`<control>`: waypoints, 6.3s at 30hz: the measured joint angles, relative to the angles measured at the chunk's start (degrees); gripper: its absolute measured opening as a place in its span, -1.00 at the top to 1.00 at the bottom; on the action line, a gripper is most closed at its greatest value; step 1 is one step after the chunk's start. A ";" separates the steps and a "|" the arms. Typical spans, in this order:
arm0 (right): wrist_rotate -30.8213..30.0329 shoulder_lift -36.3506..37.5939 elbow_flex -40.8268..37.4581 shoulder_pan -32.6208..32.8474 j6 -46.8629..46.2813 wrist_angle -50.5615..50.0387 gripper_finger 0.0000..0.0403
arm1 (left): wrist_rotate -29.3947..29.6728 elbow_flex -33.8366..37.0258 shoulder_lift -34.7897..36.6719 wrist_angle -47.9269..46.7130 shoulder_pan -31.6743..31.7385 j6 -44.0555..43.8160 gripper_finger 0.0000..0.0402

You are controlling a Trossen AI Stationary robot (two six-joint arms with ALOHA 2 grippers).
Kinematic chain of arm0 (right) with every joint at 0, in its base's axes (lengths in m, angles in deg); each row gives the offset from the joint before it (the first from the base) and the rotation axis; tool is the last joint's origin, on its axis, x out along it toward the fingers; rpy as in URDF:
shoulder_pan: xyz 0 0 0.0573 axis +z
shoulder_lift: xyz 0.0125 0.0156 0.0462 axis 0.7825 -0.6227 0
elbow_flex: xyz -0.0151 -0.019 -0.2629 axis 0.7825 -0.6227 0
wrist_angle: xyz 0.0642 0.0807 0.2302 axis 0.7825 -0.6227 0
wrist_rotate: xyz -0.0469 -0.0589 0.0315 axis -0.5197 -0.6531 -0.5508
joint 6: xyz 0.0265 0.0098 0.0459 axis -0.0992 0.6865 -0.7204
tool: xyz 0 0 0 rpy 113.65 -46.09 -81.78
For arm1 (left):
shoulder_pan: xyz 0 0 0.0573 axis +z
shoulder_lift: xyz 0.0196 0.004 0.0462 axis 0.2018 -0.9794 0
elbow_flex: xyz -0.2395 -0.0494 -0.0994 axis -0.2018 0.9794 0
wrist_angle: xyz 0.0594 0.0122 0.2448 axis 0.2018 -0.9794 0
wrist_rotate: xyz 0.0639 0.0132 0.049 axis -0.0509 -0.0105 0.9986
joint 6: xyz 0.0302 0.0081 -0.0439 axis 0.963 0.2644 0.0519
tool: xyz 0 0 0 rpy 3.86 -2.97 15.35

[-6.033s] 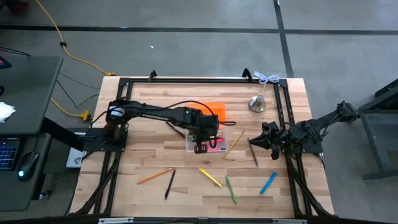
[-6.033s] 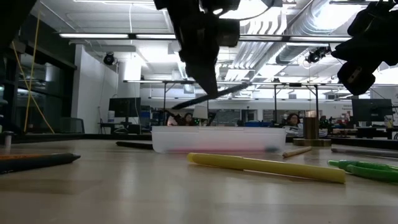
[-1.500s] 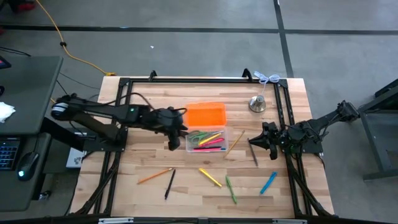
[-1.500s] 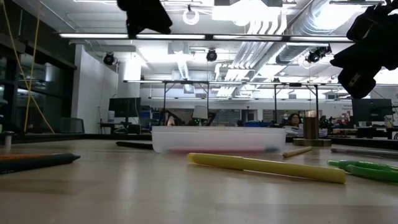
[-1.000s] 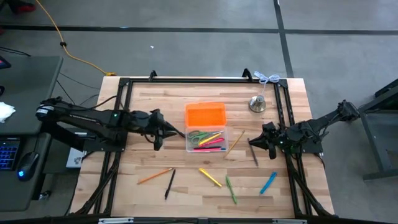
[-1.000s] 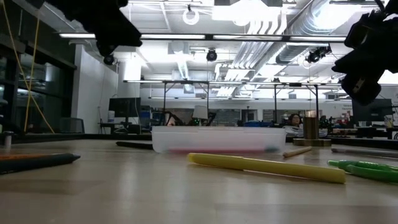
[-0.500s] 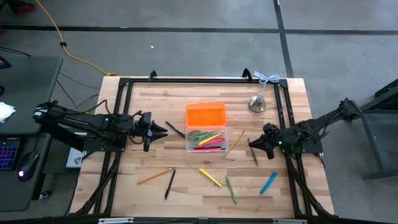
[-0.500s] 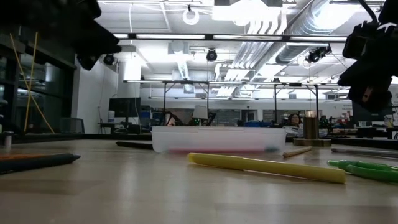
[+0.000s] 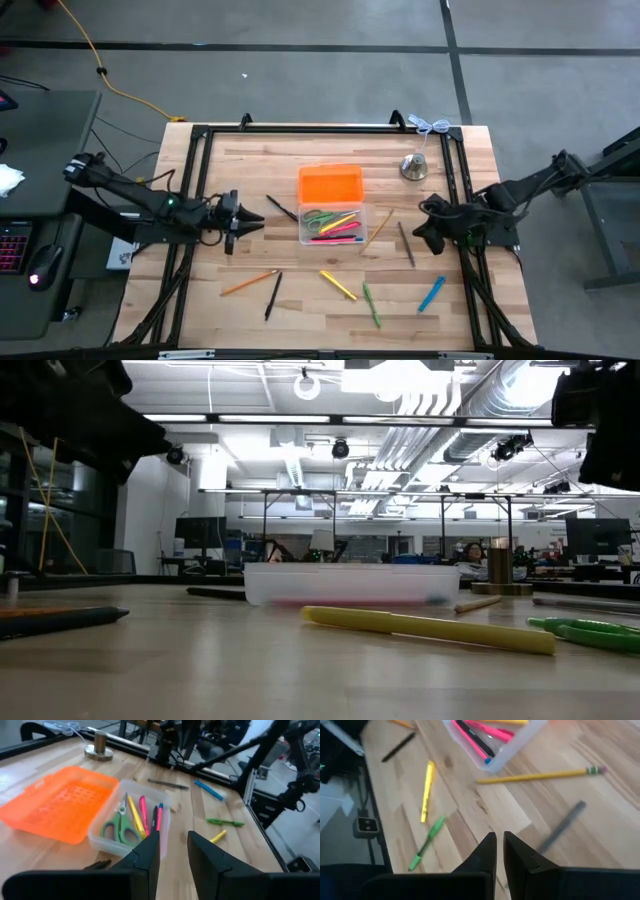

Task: Pick & place school supplies into a supply box
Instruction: Put the gray pen into the container

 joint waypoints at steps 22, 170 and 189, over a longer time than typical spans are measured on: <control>8.83 -29.48 3.41 -7.64 -7.51 6.75 0.94 | -6.79 7.97 2.97 13.38 -1.26 -0.74 0.36; 12.50 -47.56 3.67 -13.92 -22.71 2.89 0.98 | -39.88 7.88 2.94 7.30 21.64 2.28 0.36; 10.21 -36.92 3.38 -13.92 -24.38 2.28 1.00 | -39.99 7.89 2.95 6.91 21.64 1.77 0.36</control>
